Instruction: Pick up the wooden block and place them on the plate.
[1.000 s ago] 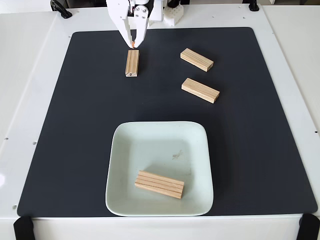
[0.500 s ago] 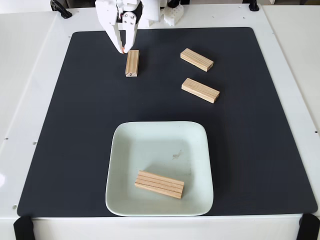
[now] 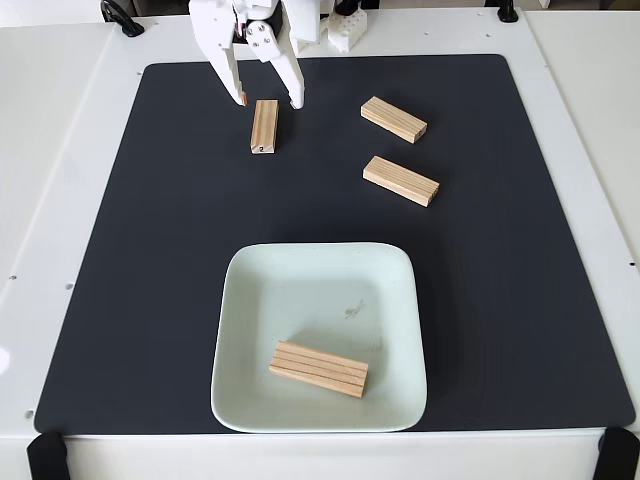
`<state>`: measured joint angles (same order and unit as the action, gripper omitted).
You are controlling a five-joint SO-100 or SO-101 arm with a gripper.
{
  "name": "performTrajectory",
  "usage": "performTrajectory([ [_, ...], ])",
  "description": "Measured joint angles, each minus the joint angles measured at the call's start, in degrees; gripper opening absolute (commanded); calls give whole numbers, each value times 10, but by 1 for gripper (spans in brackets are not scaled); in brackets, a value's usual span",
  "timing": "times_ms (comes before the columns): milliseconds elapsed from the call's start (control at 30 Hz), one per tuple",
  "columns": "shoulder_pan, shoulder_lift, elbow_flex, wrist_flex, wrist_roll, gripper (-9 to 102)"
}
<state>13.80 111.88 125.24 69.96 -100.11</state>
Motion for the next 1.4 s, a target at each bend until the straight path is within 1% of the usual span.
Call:
performTrajectory([
  [200,10,0,-21,0,-14,43],
  [333,21,0,-21,0,-14,43],
  [633,15,-2,-16,-1,-14,43],
  [733,7,-2,10,-21,-14,43],
  [933,5,-2,73,-98,-14,43],
  [1267,-8,-4,91,-109,-13,43],
  [1400,-4,-25,113,-143,-13,43],
])
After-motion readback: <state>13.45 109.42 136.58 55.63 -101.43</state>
